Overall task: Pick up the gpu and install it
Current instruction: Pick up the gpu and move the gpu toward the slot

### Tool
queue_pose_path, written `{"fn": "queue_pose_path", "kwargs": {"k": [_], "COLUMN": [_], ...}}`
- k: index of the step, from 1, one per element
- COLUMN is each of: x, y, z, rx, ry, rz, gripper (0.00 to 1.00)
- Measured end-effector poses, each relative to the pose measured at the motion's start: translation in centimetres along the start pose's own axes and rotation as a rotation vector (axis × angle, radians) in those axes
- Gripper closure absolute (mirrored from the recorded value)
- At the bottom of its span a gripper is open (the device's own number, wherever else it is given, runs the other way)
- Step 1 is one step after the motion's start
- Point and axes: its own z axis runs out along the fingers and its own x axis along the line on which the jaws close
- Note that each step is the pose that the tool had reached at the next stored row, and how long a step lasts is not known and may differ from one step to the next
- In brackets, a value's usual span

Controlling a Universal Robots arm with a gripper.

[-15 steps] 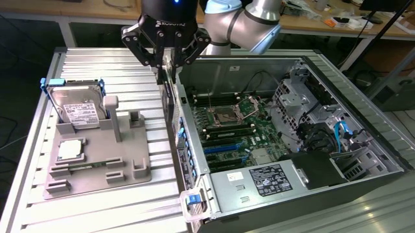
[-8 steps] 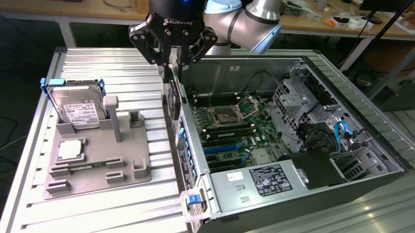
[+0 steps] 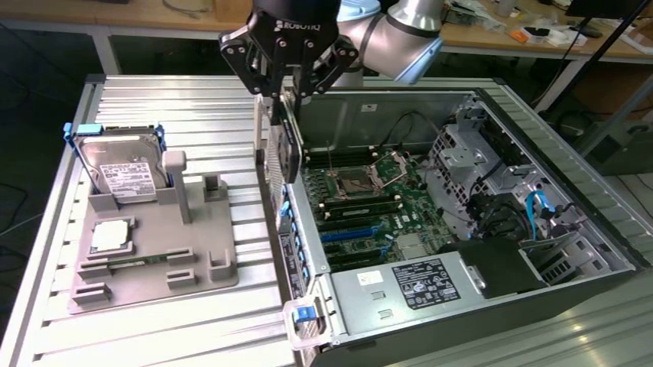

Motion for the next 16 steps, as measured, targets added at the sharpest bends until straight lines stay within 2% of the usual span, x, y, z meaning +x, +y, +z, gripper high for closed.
{"fn": "queue_pose_path", "kwargs": {"k": [6,13,16], "x": [-1.7,-2.4,-3.2], "y": [-0.05,-0.07,-0.09], "z": [-0.01,-0.01,-0.01], "rx": [0.0,-0.0001,0.0], "ry": [0.0,-0.0001,0.0], "rz": [0.0,0.0,0.0], "gripper": [0.73,0.73,0.73]}}
